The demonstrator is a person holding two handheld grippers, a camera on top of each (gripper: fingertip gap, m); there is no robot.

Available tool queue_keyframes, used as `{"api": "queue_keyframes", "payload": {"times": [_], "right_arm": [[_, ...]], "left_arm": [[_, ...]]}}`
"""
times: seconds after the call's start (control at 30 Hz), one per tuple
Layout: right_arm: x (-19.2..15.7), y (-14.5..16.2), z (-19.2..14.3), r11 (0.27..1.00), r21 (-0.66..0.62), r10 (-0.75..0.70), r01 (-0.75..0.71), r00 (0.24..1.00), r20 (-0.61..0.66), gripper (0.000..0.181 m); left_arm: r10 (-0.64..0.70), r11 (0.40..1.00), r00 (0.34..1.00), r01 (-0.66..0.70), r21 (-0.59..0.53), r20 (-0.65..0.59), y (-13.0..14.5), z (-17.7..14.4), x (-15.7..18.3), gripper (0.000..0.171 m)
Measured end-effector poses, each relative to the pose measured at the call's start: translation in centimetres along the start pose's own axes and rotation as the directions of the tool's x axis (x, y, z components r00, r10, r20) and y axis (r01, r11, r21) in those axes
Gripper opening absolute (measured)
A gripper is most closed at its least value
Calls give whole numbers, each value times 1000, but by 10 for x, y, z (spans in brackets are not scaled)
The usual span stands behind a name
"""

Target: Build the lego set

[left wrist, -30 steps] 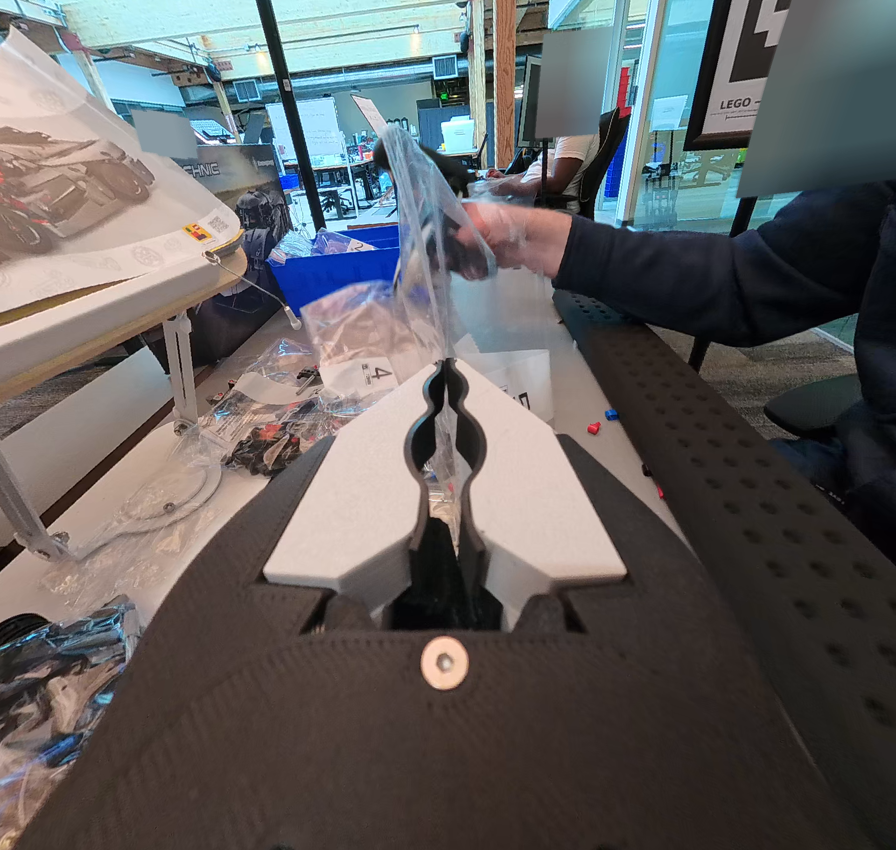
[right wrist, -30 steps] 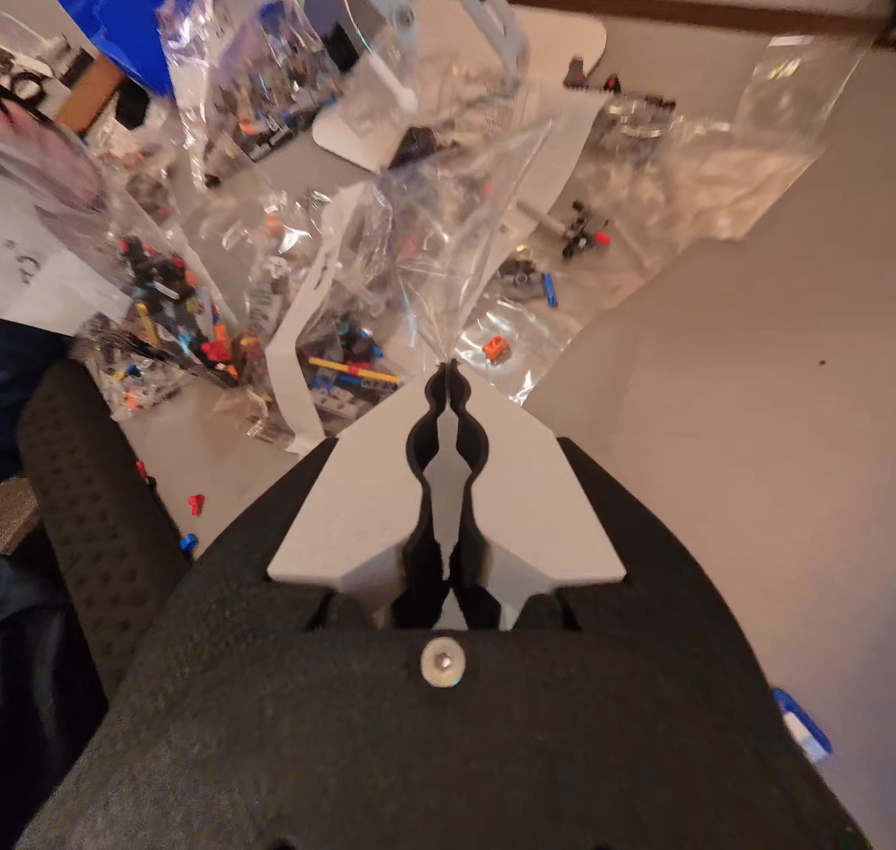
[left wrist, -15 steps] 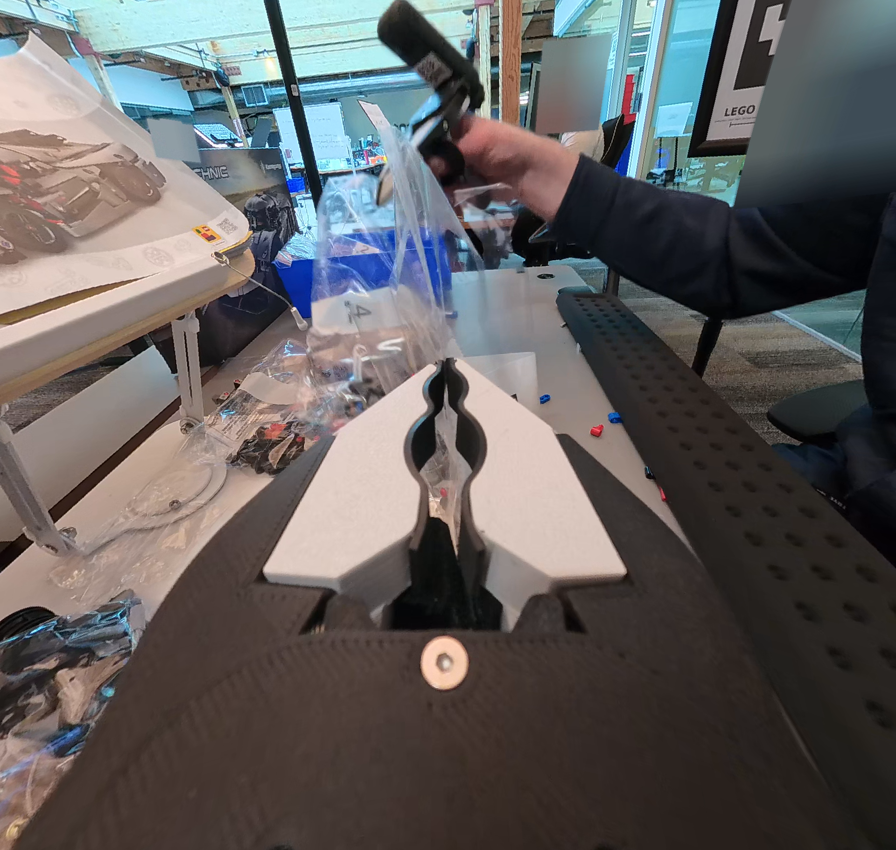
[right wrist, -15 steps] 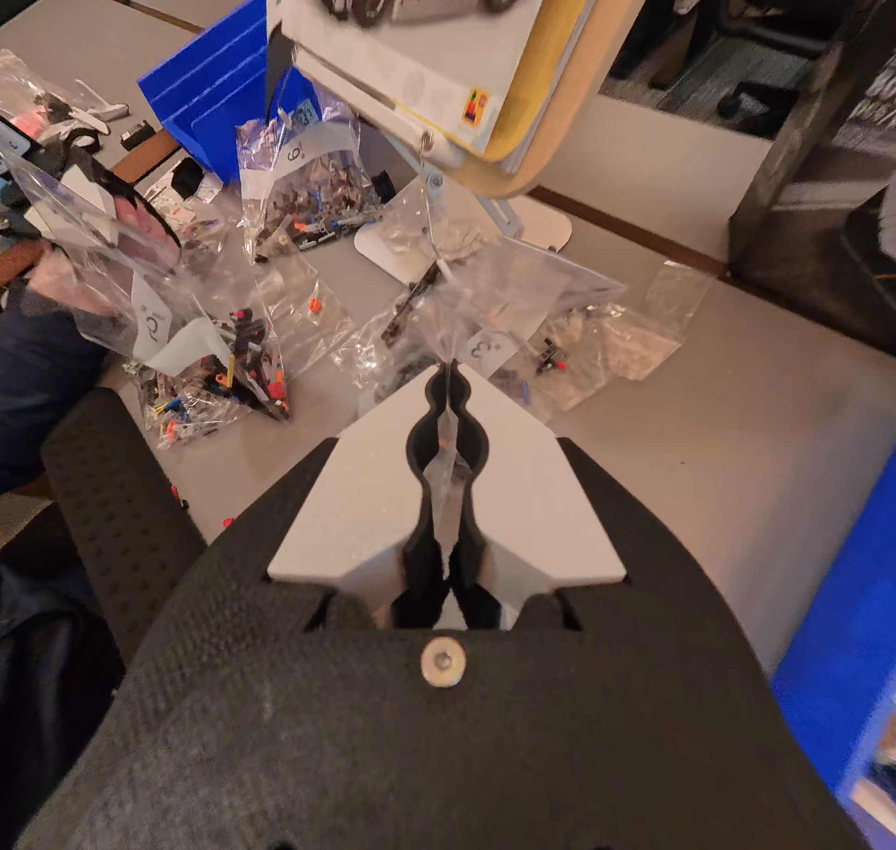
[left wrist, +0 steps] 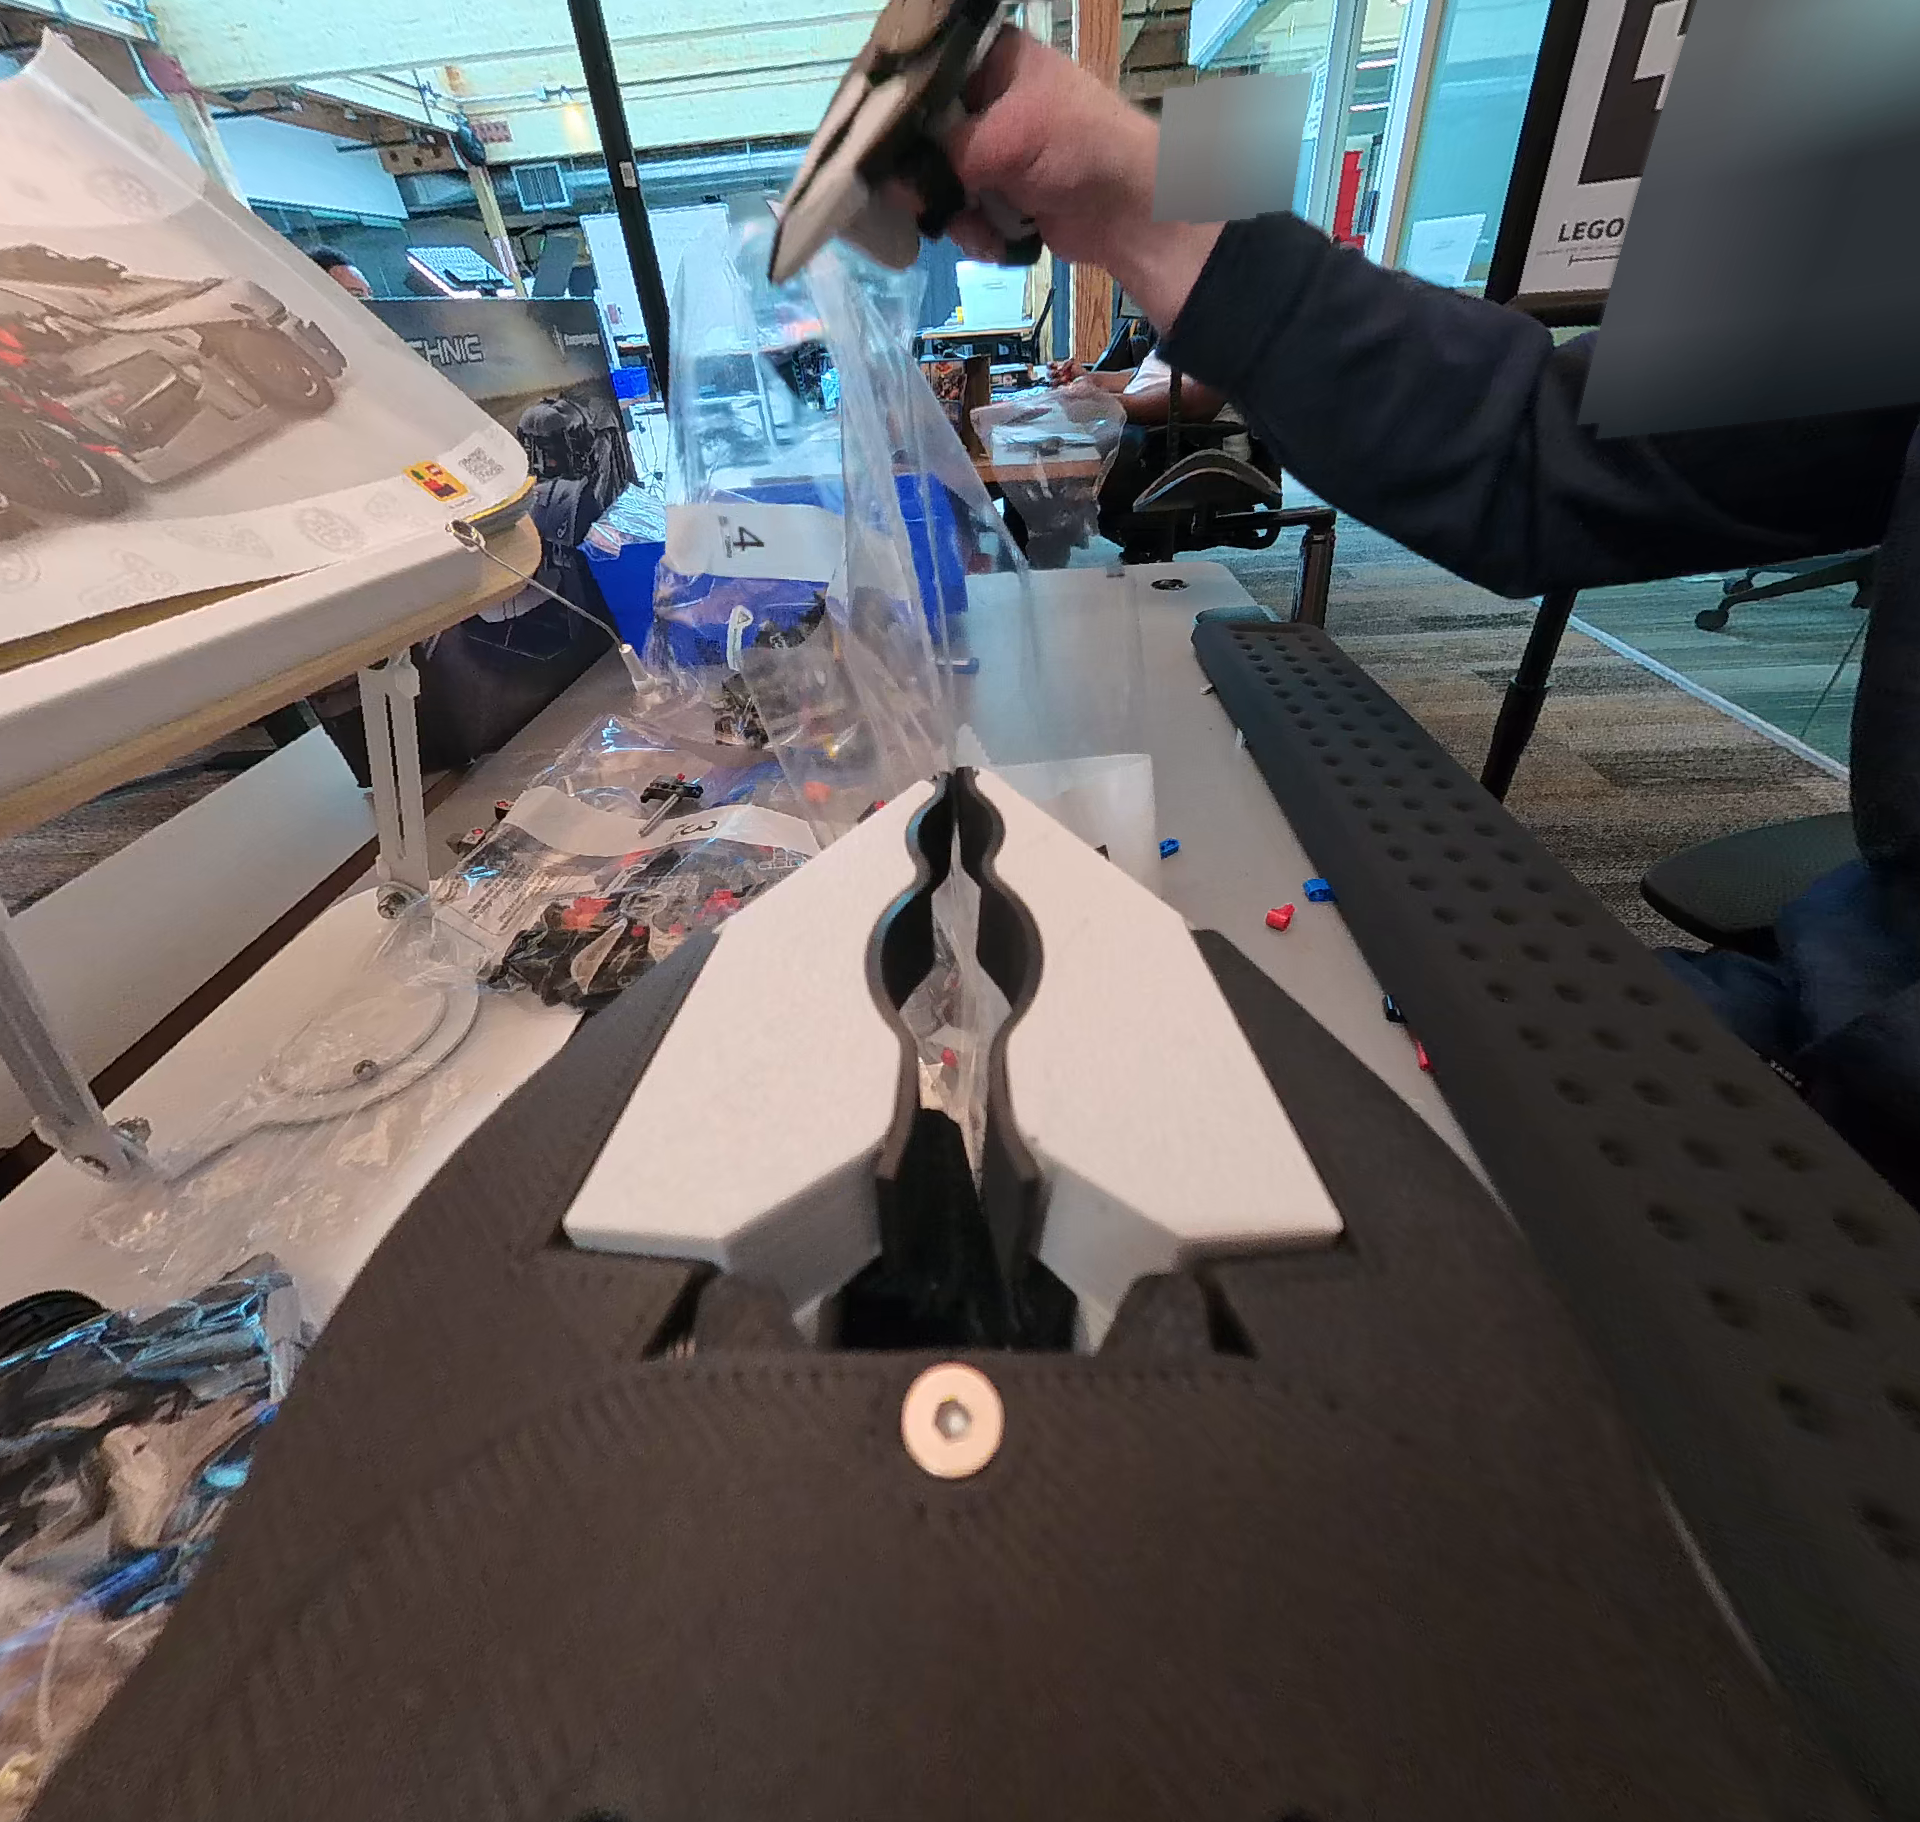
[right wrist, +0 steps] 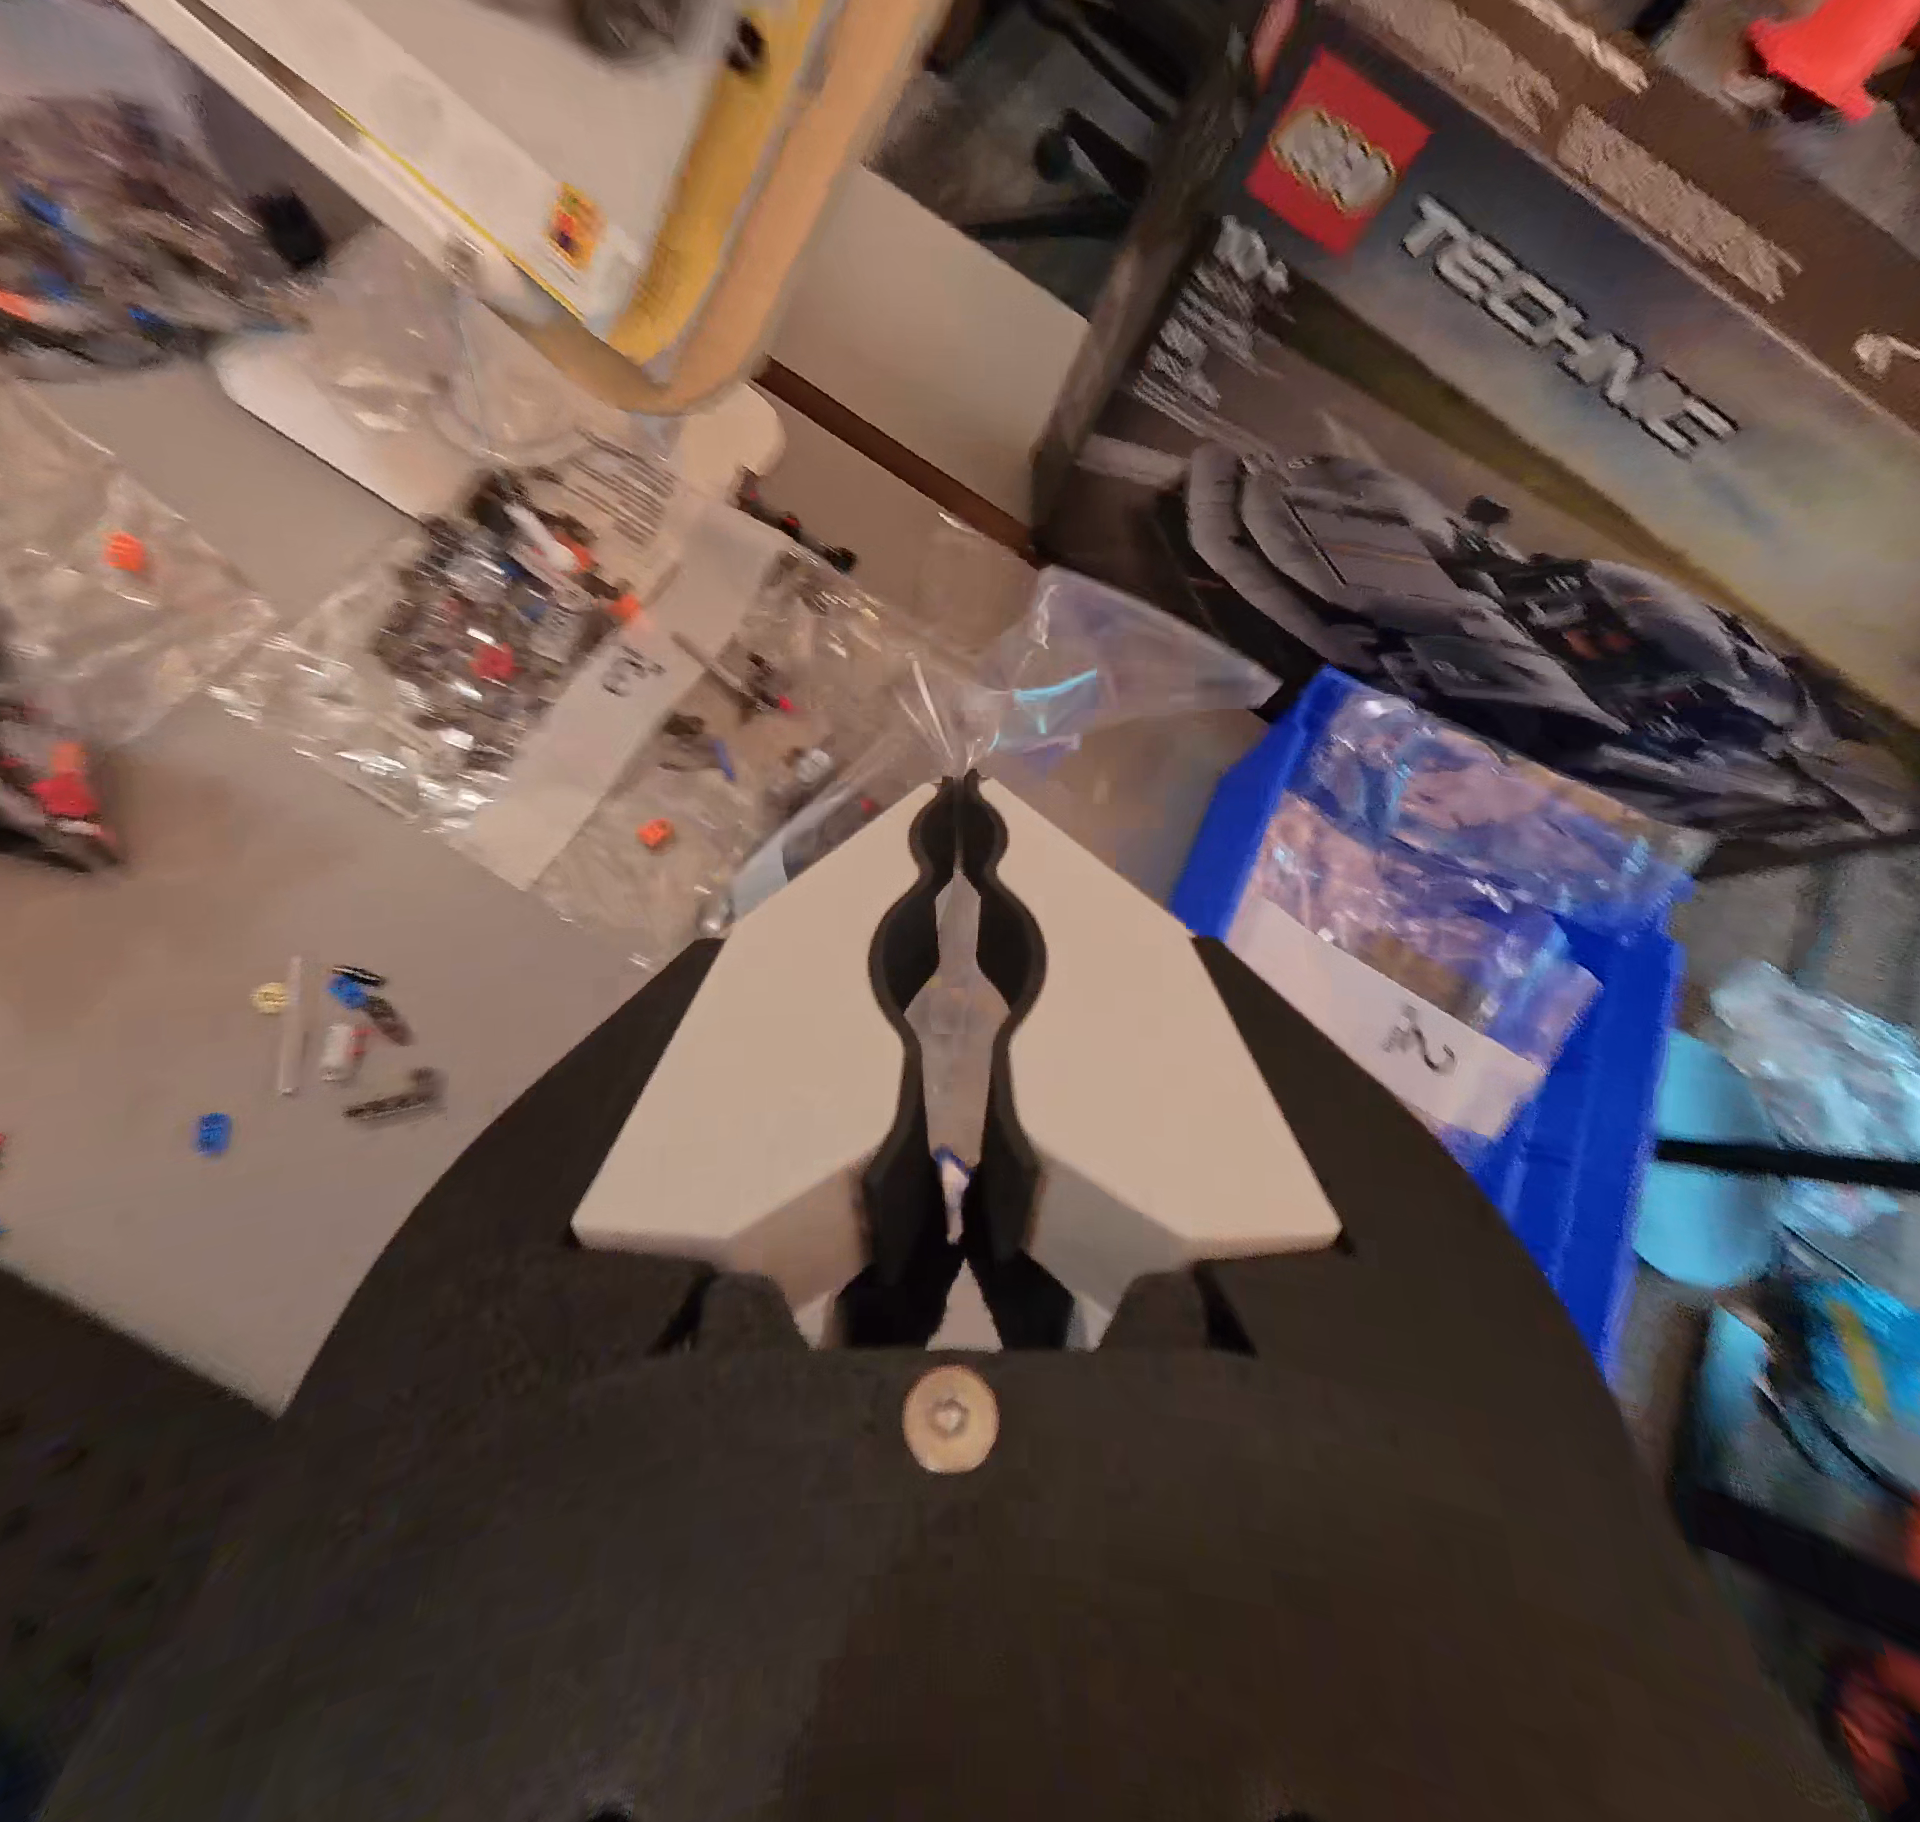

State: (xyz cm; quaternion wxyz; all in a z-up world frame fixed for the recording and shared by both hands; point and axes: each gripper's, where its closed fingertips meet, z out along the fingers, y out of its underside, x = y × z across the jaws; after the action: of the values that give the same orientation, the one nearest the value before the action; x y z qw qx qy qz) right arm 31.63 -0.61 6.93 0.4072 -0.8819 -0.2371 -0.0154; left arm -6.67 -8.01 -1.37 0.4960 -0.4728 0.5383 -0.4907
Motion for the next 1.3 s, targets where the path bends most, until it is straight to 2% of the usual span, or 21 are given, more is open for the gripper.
{"api": "queue_keyframes", "payload": {"times": [0.03,0.17,0.37,0.5,0.63,0.67,0.7,0.77,0.8,0.87,0.9,0.97,1.03,1.13,1.3], "right_arm": [[3,10,7,999,-35,-11,10,999,-30,0],[2,41,31,996,-79,32,-34,999,-24,0],[35,80,43,985,-120,111,-121,990,-93,0],[58,86,32,987,-100,92,-123,960,-264,38],[26,61,24,999,-21,-34,29,946,-321,50],[9,56,29,998,-10,-69,69,955,-289,50],[-17,51,41,995,15,-92,97,976,-196,47],[-89,53,75,991,26,-132,130,986,100,36],[-110,63,94,991,-32,-119,127,976,182,36],[-126,86,131,980,-147,-103,135,973,208,37],[-134,93,146,976,-165,-97,139,966,240,38],[-146,102,166,980,-191,8,55,950,312,39],[-151,108,177,976,-216,64,13,936,347,35],[-144,123,186,961,-274,35,47,958,285,26],[-147,123,189,965,-254,7,70,957,290,6]], "left_arm": [[-1,1000,1000,1,0,0,0,0,0,0],[-2,1000,1000,2,-1,1,0,0,0,0],[-6,1000,1000,6,-5,0,2,0,-1,0],[-9,1000,1000,9,-7,3,3,0,-1,0],[-15,1000,1000,15,-13,6,5,1,-3,0],[-15,1000,1000,15,-14,7,5,1,-3,0],[-15,1000,1000,15,-14,7,5,1,-3,0],[-17,1000,1000,17,-15,6,6,1,-3,0],[-17,1000,1000,17,-16,6,6,1,-3,0],[-15,1000,1000,15,-16,4,6,2,-2,0],[-13,1000,1000,13,-15,3,5,1,-2,0],[-11,1000,1000,11,-15,0,5,2,-1,0],[-13,1000,1000,13,-18,-4,5,3,0,0],[-15,1000,1000,15,-24,-12,7,5,1,0],[-12,1000,1000,12,-28,-15,7,6,2,0]]}}
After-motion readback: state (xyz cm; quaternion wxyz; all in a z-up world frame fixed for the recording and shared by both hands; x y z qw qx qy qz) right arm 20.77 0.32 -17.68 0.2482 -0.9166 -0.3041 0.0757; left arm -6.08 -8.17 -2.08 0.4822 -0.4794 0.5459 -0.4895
